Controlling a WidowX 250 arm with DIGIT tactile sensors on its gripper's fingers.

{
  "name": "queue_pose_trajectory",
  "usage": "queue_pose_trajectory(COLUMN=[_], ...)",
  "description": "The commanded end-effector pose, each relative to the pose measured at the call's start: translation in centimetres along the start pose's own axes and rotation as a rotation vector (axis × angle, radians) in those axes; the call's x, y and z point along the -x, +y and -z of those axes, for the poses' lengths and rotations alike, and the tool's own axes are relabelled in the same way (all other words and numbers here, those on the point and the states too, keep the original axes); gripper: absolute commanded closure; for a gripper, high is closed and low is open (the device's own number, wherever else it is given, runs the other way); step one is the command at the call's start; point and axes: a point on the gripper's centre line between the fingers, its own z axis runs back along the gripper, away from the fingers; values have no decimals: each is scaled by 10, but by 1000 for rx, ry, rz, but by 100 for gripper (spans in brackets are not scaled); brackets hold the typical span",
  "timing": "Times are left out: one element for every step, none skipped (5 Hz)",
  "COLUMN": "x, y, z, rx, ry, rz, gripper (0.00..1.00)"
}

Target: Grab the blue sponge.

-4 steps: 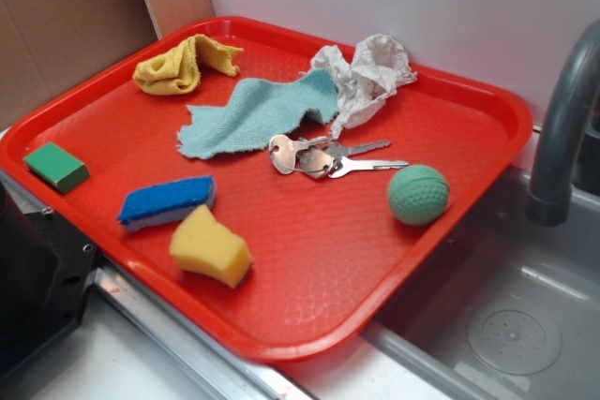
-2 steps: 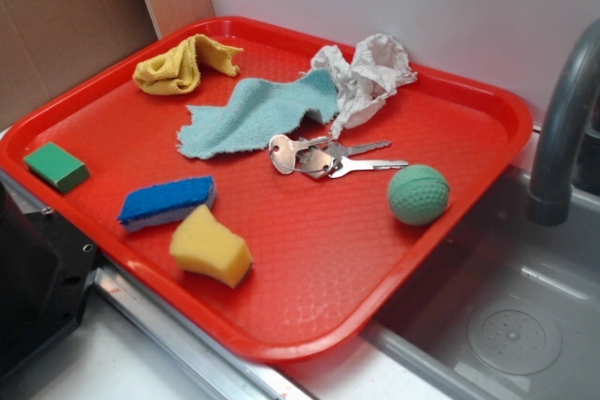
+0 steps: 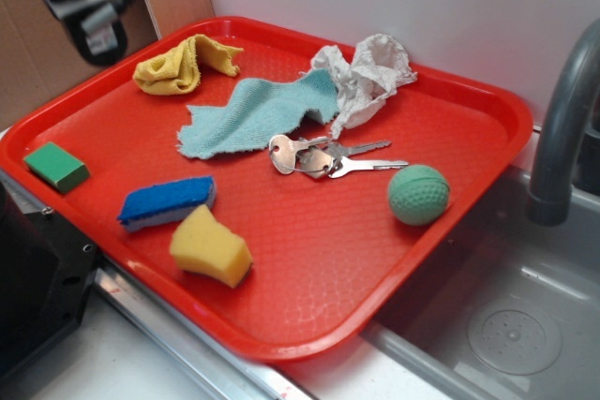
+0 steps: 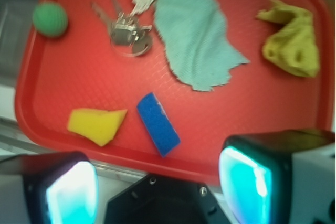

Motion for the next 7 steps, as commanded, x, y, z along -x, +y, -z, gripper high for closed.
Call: queue_pose_trajectory(x=[-4,0,6,5,-2,5,11], y=[-2,-2,-5,-3,-3,-7,-5], z=[-4,46,90,113,116,118,128], rx=[-3,-52,-18,7,22,16,20], ry=[-25,-21,-48,-7,-1,15,52], rz=[14,148,262,304,313,327,320], gripper=[0,0,0,0,0,10,100])
